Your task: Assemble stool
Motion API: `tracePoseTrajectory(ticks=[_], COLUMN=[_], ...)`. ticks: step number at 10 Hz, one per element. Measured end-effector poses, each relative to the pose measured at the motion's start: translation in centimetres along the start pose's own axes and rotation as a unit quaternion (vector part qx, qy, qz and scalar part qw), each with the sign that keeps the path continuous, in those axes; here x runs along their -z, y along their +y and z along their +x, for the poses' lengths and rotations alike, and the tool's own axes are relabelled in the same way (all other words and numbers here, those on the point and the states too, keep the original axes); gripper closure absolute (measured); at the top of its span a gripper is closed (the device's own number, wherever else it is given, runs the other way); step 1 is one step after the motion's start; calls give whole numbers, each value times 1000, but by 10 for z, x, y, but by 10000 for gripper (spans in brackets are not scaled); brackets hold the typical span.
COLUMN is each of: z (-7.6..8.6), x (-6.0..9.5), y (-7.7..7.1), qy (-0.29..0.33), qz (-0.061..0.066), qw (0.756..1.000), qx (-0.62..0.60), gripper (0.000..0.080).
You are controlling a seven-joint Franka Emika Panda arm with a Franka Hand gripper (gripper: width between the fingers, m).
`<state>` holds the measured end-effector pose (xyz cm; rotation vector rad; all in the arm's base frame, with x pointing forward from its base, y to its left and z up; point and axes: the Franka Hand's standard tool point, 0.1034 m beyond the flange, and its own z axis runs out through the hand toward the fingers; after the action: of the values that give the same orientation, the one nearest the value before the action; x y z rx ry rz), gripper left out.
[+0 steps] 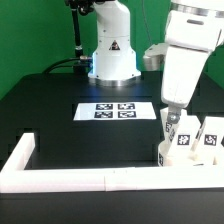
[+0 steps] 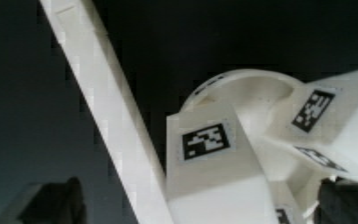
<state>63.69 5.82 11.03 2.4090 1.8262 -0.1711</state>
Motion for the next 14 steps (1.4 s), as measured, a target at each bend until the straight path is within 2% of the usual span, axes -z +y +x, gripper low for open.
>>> tracePoseTrajectory(ticks=[3,7,9,10,11,14], z=[14,17,15,14,14,12], x=[-9,-19,-19,-19,-19,-20], y=[-3,-5,-4,-4,-4,-4], qy=[-5,-11,-11,-11,-11,-11], qz=[-10,-6,-5,-5,-5,-5], qw=[997,998,998,998,998,998], qx=[76,68,65,65,63,56], gripper=[150,150,408,408,465,465])
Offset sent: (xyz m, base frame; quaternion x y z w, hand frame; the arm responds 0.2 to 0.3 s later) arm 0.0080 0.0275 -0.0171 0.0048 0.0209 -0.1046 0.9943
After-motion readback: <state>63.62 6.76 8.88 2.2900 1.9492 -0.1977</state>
